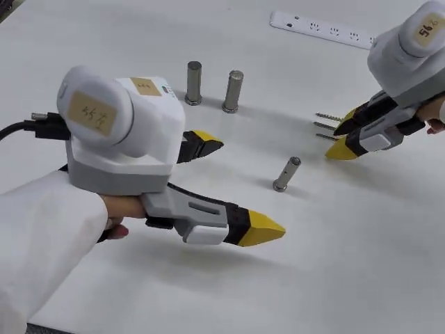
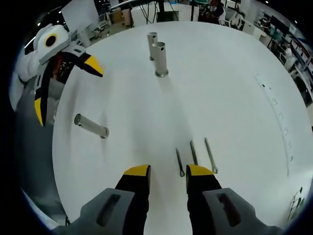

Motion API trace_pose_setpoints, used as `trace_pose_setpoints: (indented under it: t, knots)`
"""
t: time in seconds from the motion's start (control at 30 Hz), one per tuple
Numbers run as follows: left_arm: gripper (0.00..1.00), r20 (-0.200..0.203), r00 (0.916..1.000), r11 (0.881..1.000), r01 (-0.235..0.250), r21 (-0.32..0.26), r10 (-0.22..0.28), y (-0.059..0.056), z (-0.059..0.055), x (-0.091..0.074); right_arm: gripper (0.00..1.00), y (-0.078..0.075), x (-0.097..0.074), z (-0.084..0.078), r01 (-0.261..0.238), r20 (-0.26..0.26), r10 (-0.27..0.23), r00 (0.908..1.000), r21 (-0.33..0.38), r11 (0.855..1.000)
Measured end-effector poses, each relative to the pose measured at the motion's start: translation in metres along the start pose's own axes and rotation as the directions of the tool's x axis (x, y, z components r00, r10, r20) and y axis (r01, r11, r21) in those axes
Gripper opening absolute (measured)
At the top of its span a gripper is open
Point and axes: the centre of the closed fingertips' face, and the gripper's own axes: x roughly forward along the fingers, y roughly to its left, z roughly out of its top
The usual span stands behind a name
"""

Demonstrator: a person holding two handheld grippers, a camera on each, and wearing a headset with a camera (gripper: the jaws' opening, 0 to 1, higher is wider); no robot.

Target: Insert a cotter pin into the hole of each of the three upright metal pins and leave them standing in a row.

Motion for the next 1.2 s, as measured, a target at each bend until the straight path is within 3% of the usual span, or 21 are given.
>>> trace_pose_setpoints:
  t: [0.4,0.53,0.67,0.97,1.03,1.2]
  knots:
    - [0.83,-0.008,0.9999,1.000,0.013,-0.002,-0.013,-0.002,-0.002,0.000,0.17,-0.003,0.003,0.006,0.004,-0.043,-0.007,0.9990,-0.053,0.999]
    - [0.82,-0.005,1.0000,1.000,0.007,-0.005,-0.007,0.000,-0.002,-0.001,0.07,-0.004,0.003,0.003,0.005,-0.070,-0.014,0.9975,-0.127,0.992]
    - [0.82,-0.003,1.0000,1.000,-0.001,-0.007,0.001,0.002,-0.002,-0.004,0.00,-0.010,0.002,0.004,0.024,-0.060,-0.033,0.9977,-0.138,0.990]
    - [0.80,-0.003,1.0000,1.000,-0.006,-0.006,0.006,0.006,-0.001,-0.009,0.00,-0.017,0.004,0.003,0.045,-0.039,-0.051,0.9979,-0.144,0.989]
    - [0.80,-0.002,1.0000,1.000,-0.005,-0.003,0.005,0.006,0.000,-0.010,0.00,-0.016,0.004,0.004,0.063,-0.034,-0.071,0.9969,-0.180,0.982]
    - [0.80,0.004,1.0000,1.000,-0.007,-0.013,0.007,0.006,0.002,-0.011,0.00,-0.012,0.002,0.005,0.096,0.005,-0.097,0.9952,-0.186,0.978]
